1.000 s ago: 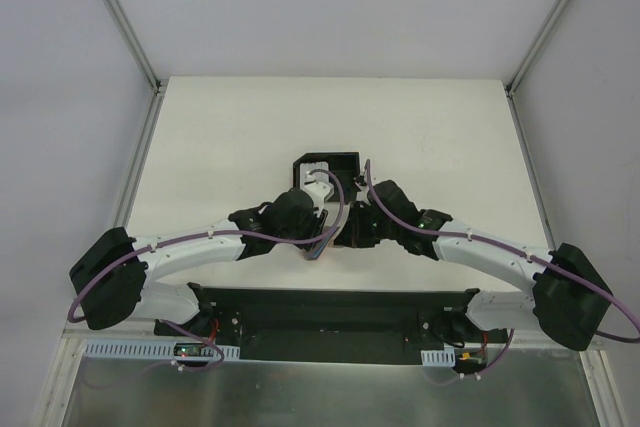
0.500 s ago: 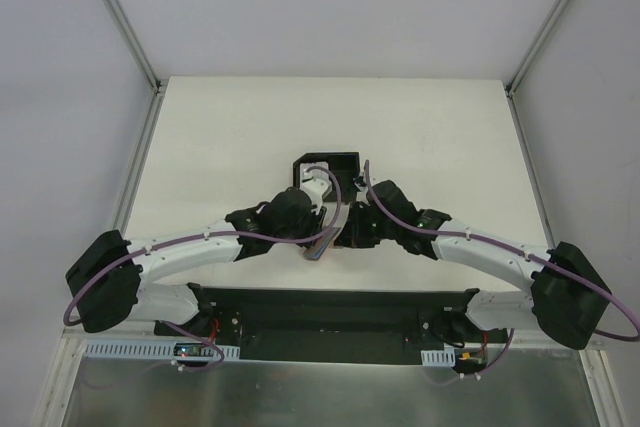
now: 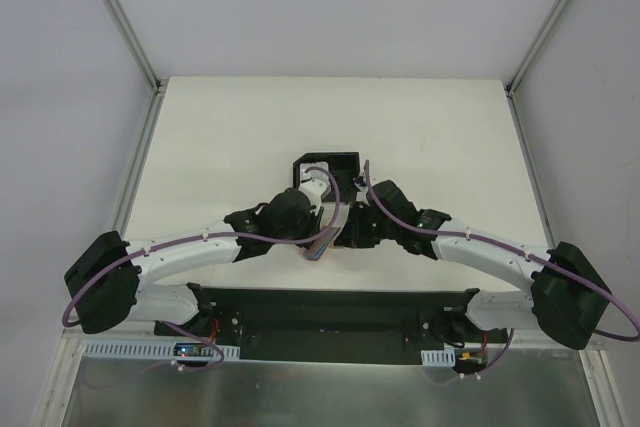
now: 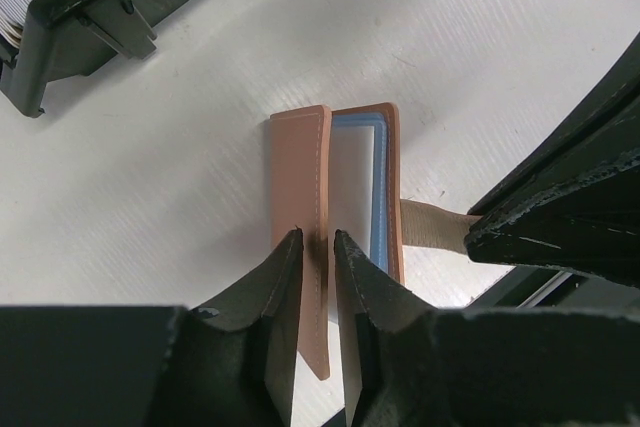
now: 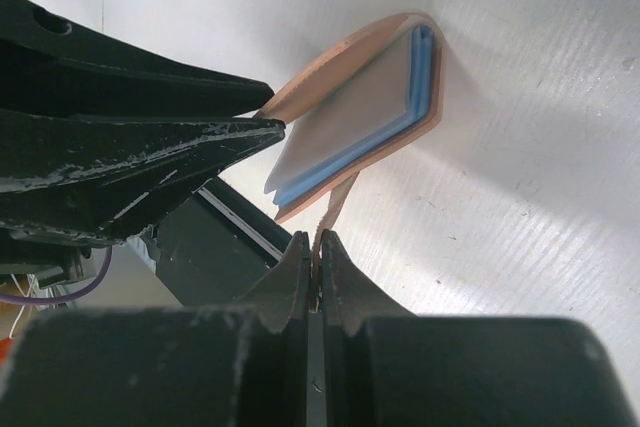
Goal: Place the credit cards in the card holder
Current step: Open the card holder at the center of the board.
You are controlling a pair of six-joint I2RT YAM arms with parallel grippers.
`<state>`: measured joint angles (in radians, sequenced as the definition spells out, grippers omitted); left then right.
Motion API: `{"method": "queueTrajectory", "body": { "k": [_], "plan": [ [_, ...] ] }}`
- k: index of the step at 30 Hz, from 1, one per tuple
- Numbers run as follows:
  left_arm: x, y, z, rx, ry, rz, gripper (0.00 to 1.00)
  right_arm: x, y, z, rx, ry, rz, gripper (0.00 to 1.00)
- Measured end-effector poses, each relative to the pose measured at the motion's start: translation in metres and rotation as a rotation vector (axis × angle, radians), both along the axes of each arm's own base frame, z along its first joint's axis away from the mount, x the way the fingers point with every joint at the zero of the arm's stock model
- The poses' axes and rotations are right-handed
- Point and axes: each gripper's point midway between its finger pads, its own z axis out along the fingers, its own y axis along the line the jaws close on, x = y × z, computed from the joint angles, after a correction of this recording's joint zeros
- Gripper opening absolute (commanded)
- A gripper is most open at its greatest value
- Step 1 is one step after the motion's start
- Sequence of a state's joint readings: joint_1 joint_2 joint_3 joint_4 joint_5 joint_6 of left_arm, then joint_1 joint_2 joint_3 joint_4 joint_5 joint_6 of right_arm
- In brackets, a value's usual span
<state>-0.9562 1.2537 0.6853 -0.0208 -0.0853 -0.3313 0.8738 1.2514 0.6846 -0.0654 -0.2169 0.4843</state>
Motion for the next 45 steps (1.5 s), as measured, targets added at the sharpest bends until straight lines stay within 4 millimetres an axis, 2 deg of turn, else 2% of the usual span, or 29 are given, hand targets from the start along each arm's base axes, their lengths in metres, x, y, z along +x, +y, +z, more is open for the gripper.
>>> {"method": "queueTrajectory", "body": {
  "k": [5, 10, 18, 21, 26, 29, 31, 35, 42, 45],
  "plan": [
    [0.0, 0.001, -0.001, 0.002, 0.001, -0.001, 0.2, 0.0, 0.0, 0.0, 0.0, 0.0, 0.0, 0.01],
    [-0.001, 0.0, -0.001, 0.003, 0.002, -0.002, 0.0, 0.0, 0.0, 0.0, 0.0, 0.0, 0.0, 0.01],
    [0.0, -0.001, -0.003, 0.001, 0.004, -0.005, 0.0, 0.0, 0.0, 0.001, 0.001, -0.004, 0.002, 0.01],
    [0.001, -0.002, -0.006, 0.0, 0.015, 0.014, 0.0, 0.003, 0.003, 0.007, 0.006, -0.015, 0.007, 0.01],
    [0.005, 0.005, -0.009, -0.025, 0.064, 0.116, 0.0, 0.02, 0.025, 0.033, 0.027, -0.046, 0.034, 0.0],
    [0.007, 0.02, -0.018, -0.051, 0.113, 0.225, 0.0, 0.031, 0.044, 0.045, 0.036, -0.05, 0.07, 0.0],
    [0.007, 0.031, -0.025, -0.058, 0.139, 0.296, 0.0, 0.036, 0.05, 0.046, 0.018, -0.05, 0.084, 0.0],
    [0.003, 0.048, -0.036, -0.072, 0.164, 0.4, 0.0, 0.034, 0.033, 0.025, -0.058, -0.02, 0.073, 0.0],
    [-0.009, 0.064, -0.037, -0.159, 0.188, 0.489, 0.0, 0.005, -0.043, -0.052, -0.256, 0.128, -0.034, 0.0],
    [-0.017, 0.065, -0.03, -0.226, 0.201, 0.49, 0.0, -0.009, -0.064, -0.075, -0.32, 0.183, -0.063, 0.01]
  ]
}}
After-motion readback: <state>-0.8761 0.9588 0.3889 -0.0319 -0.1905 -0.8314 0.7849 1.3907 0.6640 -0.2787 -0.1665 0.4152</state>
